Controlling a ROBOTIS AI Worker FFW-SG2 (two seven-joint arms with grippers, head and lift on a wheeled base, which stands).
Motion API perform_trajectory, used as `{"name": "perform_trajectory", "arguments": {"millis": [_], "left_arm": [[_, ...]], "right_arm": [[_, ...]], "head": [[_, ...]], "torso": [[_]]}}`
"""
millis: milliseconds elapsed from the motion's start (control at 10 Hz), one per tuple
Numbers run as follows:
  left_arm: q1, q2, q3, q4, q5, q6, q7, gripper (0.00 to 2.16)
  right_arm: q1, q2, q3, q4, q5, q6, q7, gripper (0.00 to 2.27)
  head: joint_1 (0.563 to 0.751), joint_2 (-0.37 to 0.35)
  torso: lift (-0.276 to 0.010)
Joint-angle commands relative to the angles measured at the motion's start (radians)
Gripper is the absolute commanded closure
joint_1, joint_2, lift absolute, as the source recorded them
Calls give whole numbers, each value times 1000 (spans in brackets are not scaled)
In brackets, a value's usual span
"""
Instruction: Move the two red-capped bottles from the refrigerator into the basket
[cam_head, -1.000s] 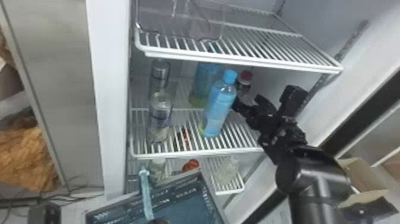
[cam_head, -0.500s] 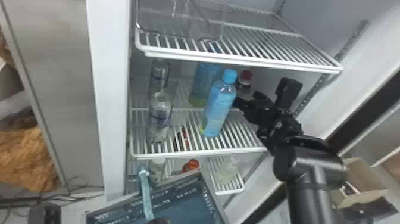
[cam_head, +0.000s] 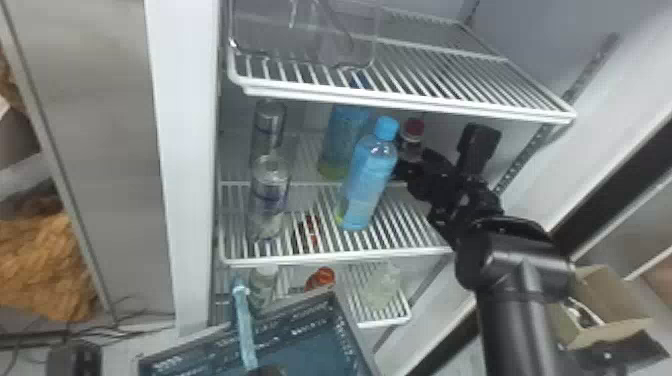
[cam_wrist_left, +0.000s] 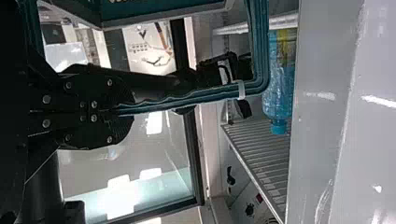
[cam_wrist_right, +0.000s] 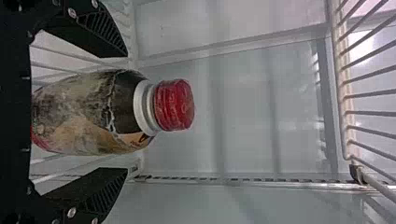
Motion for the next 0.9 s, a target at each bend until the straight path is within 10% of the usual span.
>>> {"name": "perform_trajectory", "arguments": {"millis": [0,200,800], "left_arm": [[0,0,2,0,0,0,1,1181],[0,2,2,0,0,0,-1,1181],[0,0,2,2,0,-2,-1,1181]], "right_arm": [[-15,-2,0,18,-1,19,-1,423],[-23,-3,0,33,7,34,-3,1299],[100,-5,4,-144,33,4,-4,1276]], "head": [[695,-350],[695,-350],[695,-350]], "torso": [[0],[0],[0]]}}
